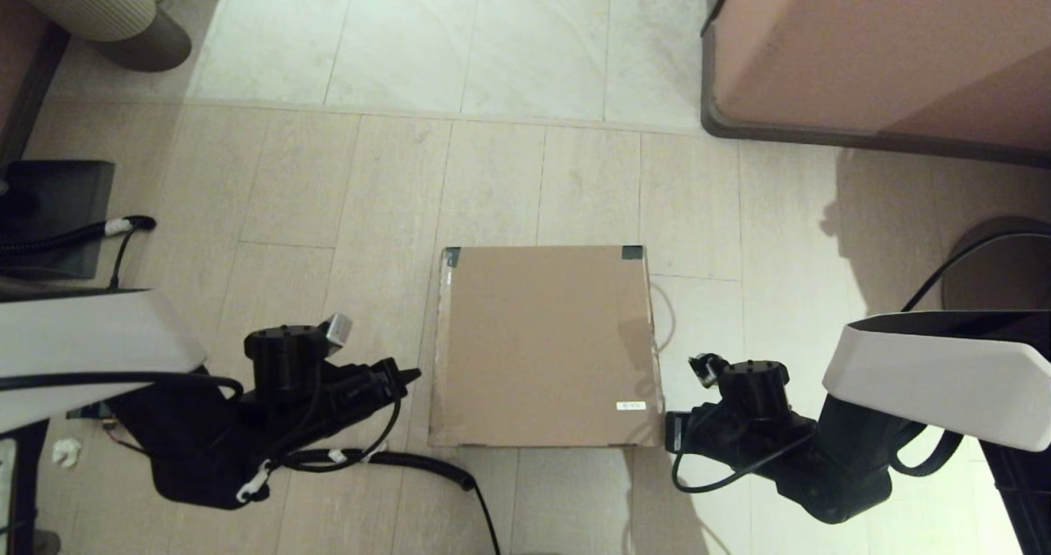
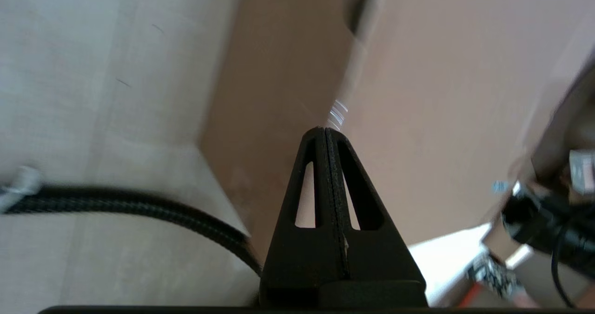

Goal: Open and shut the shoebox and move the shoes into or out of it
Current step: Open the shoe box

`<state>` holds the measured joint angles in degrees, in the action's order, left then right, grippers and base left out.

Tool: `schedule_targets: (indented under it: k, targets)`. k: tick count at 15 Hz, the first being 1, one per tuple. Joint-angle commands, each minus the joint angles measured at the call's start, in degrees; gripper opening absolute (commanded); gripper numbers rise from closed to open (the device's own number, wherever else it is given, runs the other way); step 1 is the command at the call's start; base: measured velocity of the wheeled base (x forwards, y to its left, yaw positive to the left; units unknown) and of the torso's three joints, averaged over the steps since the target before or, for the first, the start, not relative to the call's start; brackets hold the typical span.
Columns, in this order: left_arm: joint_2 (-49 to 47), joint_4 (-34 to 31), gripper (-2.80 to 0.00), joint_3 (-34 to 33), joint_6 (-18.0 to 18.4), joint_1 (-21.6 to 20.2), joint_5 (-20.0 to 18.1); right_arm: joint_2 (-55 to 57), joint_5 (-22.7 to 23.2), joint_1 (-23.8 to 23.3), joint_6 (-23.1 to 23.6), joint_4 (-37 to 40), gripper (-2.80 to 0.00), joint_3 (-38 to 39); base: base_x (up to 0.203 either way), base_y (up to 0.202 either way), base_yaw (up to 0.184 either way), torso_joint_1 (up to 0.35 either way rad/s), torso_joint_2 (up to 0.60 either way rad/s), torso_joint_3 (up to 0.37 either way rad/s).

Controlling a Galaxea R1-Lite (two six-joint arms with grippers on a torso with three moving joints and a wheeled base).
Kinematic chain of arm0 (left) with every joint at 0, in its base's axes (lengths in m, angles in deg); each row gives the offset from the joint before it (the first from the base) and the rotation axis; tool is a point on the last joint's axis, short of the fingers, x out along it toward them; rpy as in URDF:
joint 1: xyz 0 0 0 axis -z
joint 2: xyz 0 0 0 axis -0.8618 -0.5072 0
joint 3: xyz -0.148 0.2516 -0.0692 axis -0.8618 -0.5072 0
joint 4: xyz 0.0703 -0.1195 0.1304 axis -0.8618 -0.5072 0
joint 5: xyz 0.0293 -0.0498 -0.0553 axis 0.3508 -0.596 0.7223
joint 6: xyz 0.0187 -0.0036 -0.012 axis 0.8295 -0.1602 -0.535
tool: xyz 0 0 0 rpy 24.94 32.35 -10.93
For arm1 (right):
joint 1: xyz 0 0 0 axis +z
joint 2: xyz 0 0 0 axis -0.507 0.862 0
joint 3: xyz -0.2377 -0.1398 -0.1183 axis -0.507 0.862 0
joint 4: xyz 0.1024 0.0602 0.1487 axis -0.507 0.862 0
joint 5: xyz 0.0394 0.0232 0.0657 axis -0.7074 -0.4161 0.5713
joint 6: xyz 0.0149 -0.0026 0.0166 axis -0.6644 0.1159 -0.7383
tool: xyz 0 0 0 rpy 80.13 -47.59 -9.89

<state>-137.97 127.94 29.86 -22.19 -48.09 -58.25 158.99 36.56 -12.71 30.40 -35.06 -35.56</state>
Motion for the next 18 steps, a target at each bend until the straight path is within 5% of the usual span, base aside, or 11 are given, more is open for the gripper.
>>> schedule_targets:
  k: [1, 7, 18]
  targets:
    - [-0.54, 0.38, -2.8, -0.19, -0.16, 0.97, -0.05, -1.97, 0.44, 0.09, -0.27, -0.37, -2.8, 0.82, 0.0, 0.0, 0.0, 0.0, 0.0, 0.0]
    - [-1.61, 0.65, -2.8, -0.14, -0.16, 2.1, 2.03, -8.33, 10.6, 0.03, -8.23, -0.37, -2.8, 3.89, 0.0, 0.0, 0.0, 0.0, 0.0, 0.0]
    - [13.27, -3.64, -2.8, -1.18, -0.16, -6.0, 4.61, -14.49, 11.13, 0.06, -10.71, -0.11, -2.8, 6.37, 0.0, 0.0, 0.0, 0.0, 0.0, 0.0]
